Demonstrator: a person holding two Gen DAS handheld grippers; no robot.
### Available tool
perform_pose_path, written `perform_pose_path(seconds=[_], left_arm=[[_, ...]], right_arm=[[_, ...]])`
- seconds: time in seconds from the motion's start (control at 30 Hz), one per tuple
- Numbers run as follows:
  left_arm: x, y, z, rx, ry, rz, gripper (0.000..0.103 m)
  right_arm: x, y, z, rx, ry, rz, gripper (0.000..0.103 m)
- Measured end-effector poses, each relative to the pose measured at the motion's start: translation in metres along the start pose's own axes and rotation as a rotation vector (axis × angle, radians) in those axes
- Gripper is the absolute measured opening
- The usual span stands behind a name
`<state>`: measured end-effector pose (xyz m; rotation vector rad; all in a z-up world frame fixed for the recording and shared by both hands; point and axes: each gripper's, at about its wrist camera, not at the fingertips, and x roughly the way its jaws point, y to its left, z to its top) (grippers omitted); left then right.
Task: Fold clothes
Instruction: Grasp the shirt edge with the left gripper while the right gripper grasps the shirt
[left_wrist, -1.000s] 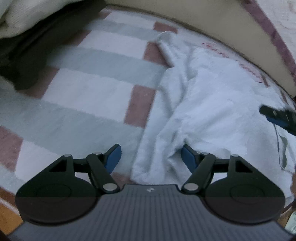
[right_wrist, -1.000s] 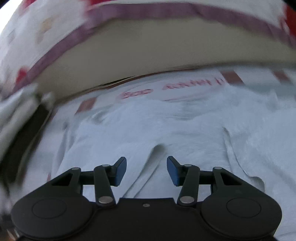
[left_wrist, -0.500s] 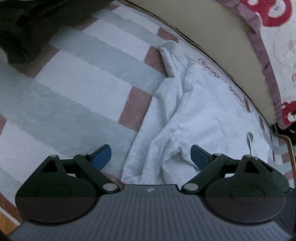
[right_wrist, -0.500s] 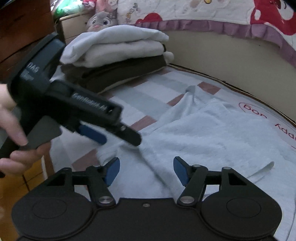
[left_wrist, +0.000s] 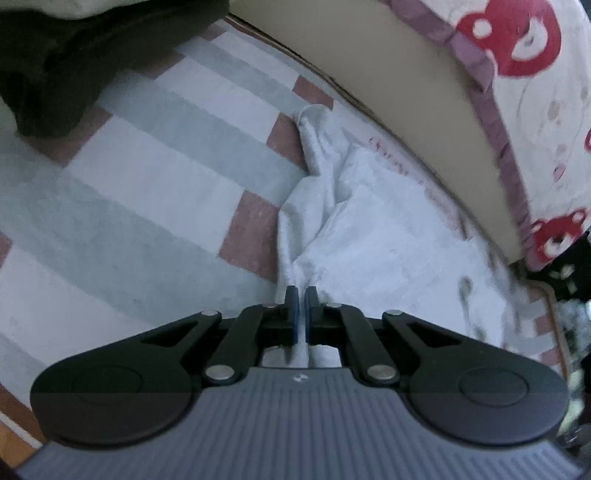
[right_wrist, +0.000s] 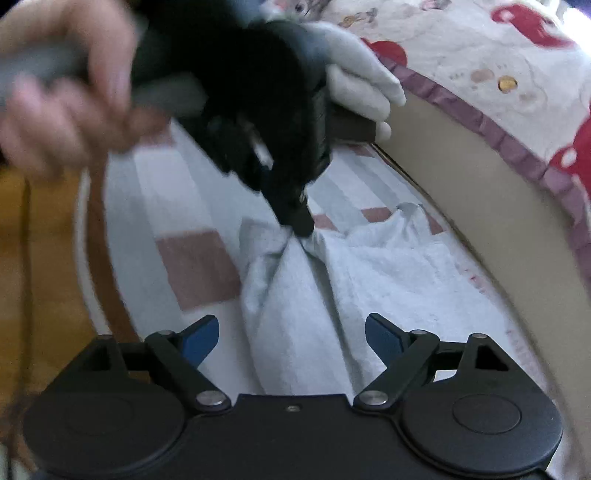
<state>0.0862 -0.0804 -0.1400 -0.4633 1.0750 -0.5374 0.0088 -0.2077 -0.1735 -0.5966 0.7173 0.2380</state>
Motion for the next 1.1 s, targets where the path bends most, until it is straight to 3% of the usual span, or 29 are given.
perform_pose_path(seconds=[0.13,0.27,0.3,0.33,0.37,0.4,0.47,0.63,0.73,0.83,0.87,0.97,1.03,1.1], left_arm=[[-0.004,0.001,0.006,-0.023,-0.021,-0.025,0.001],[-0.001,-0.003,0.007,0.02,-0.018,0.109,0.004],[0.0,-0.003,0.007,0.03,-0.014,0.153,0.011],[0.002,0.001,0.007,0.01,-0.015,0.177,0.019],[0.003,0.005,0.008,-0.019,-0.016,0.194,0.047],[0.004,0.011,0.008,-0.05,-0.026,0.182,0.071],[0.009,0.024,0.007,-0.106,-0.043,0.116,0.071],[0.021,0.029,0.015,-0.179,-0.066,-0.084,0.073],[0.048,0.026,0.034,-0.187,0.009,-0.204,0.083],[0.076,0.015,0.053,-0.107,0.105,-0.193,0.084],[0.08,0.009,0.058,-0.072,0.1,-0.186,0.085],[0.092,-0.005,0.073,-0.042,0.074,-0.171,0.085],[0.105,-0.013,0.081,-0.043,0.072,-0.207,0.078],[0.116,-0.031,0.085,0.011,0.096,-0.192,0.013]], right_arm=[[0.015,-0.008,0.001,0.06,0.008,-0.011,0.09],[0.017,-0.031,-0.003,0.219,-0.002,0.044,0.083],[0.018,-0.037,-0.004,0.259,-0.005,0.058,0.063],[0.018,-0.043,-0.005,0.299,-0.007,0.072,0.051],[0.019,-0.049,-0.006,0.338,-0.009,0.085,0.044],[0.019,-0.055,-0.006,0.378,-0.012,0.099,0.025],[0.02,-0.066,-0.008,0.457,-0.017,0.127,0.016],[0.017,-0.088,-0.016,0.627,-0.04,0.19,0.013],[0.01,-0.094,-0.025,0.698,-0.067,0.218,0.013],[0.001,-0.098,-0.032,0.739,-0.104,0.233,0.013],[-0.001,-0.098,-0.034,0.74,-0.115,0.234,0.013],[-0.003,-0.102,-0.039,0.762,-0.135,0.24,0.013],[-0.005,-0.104,-0.042,0.777,-0.149,0.245,0.013],[-0.007,-0.107,-0.043,0.782,-0.163,0.243,0.013]])
